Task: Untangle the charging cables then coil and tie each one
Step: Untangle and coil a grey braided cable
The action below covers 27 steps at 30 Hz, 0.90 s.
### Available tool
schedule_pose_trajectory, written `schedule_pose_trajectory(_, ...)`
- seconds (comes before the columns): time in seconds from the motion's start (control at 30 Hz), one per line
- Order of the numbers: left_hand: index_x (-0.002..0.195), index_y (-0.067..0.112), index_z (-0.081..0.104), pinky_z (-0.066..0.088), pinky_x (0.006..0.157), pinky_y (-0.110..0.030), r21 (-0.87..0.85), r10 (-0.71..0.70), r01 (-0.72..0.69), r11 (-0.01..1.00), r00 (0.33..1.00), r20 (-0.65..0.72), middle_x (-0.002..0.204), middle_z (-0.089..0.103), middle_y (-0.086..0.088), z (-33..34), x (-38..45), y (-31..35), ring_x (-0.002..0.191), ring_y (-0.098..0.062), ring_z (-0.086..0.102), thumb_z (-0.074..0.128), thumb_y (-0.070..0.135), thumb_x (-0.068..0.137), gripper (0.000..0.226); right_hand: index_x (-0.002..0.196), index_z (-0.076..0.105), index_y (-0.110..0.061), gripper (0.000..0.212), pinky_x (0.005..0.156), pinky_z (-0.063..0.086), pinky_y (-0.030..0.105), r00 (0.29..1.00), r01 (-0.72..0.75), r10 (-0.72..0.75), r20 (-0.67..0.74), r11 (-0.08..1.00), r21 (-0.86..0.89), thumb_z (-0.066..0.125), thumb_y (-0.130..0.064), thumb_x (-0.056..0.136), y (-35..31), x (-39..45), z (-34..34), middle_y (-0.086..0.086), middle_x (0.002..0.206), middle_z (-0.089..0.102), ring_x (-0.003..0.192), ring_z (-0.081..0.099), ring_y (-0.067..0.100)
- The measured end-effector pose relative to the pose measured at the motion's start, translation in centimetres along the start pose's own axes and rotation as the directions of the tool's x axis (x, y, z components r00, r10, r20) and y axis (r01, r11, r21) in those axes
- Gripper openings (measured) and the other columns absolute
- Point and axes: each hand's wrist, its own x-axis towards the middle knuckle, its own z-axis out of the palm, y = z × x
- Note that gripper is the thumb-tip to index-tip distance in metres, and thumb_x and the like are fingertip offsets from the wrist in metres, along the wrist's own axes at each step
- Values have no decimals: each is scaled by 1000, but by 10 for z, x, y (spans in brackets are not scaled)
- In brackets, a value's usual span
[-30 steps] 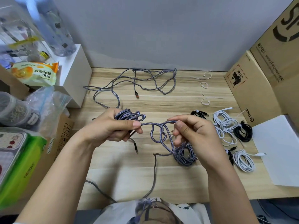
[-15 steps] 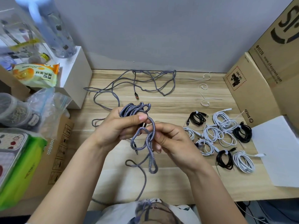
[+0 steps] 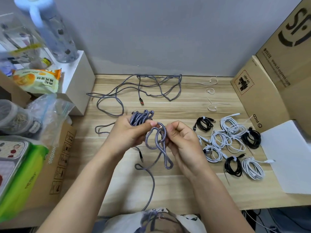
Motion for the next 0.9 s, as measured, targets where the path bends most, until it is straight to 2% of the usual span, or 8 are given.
schedule_pose_trajectory(0.1, 69, 9, 59, 28, 45, -15, 26, 26, -23, 999, 994, -102, 48, 42, 4, 4, 3, -2, 41, -8, 36, 71, 9, 80, 16, 77, 63, -11, 35, 79, 49, 25, 999, 31, -39, -38, 982, -186, 57, -45, 82, -4, -2, -4, 4, 80, 66, 76, 61, 11)
schedule_pose_trajectory(0.2, 64, 13, 58, 29, 40, -13, 82, 70, -55, 995, 979, -190, 41, 40, 10, 5, 5, -4, 38, -4, 34, 67, 7, 83, 22, 82, 69, -19, 19, 71, 47, 17, 989, 115, -149, -23, 847, -518, 72, -37, 75, -5, -5, -6, 7, 95, 64, 82, 58, 9)
schedule_pose_trajectory(0.3, 63, 14, 57, 29, 39, -14, 85, 75, -60, 995, 978, -193, 43, 40, 9, 7, 4, -3, 42, -8, 36, 67, 7, 83, 24, 75, 69, -28, 15, 66, 44, 13, 960, 221, -281, 4, 745, -629, 73, -14, 80, -5, -3, -7, 3, 84, 65, 73, 58, 4)
schedule_pose_trajectory(0.47, 60, 16, 55, 25, 39, -13, 143, 139, -127, 982, 987, -76, 42, 36, 10, 3, 1, -2, 40, -6, 30, 64, 10, 87, 29, 70, 64, -40, 16, 67, 43, 15, 921, 330, -379, 92, 629, -704, 62, -27, 78, -15, 1, -12, -16, 68, 63, 71, 58, -1)
schedule_pose_trajectory(0.57, 61, 19, 63, 23, 37, -11, 138, 85, -100, 985, 990, 111, 40, 33, 10, 0, -2, 2, 36, -5, 27, 59, 20, 86, 25, 71, 67, -33, 17, 61, 47, 23, 911, 329, -411, 39, 666, -669, 65, -20, 82, -16, 1, -13, -12, 67, 61, 60, 57, 3)
schedule_pose_trajectory(0.63, 69, 8, 63, 23, 38, -11, 144, 42, -72, 987, 978, 206, 39, 34, 9, -2, -2, 3, 36, -5, 27, 57, 25, 82, 22, 73, 67, -21, 19, 57, 49, 22, 922, 277, -378, -80, 792, -545, 62, -10, 87, -19, 1, -13, -7, 62, 60, 53, 56, 4)
schedule_pose_trajectory(0.73, 69, 5, 60, 28, 40, -11, 216, 10, -52, 975, 981, 192, 38, 38, 6, -14, -1, -4, 36, -5, 28, 61, 18, 89, 24, 74, 60, -12, 22, 51, 52, 21, 921, 250, -301, -246, 943, -219, 49, -8, 93, -30, 3, -22, -7, 57, 62, 49, 54, 4)
schedule_pose_trajectory(0.9, 78, 4, 66, 28, 40, -10, 107, 21, -26, 994, 999, 49, 40, 30, 9, -19, 0, -13, 35, -5, 25, 61, 23, 87, 22, 73, 58, -12, 16, 69, 55, 25, 948, 237, -262, -181, 960, -149, 52, -13, 88, -29, 6, -22, -8, 62, 63, 55, 58, 8)
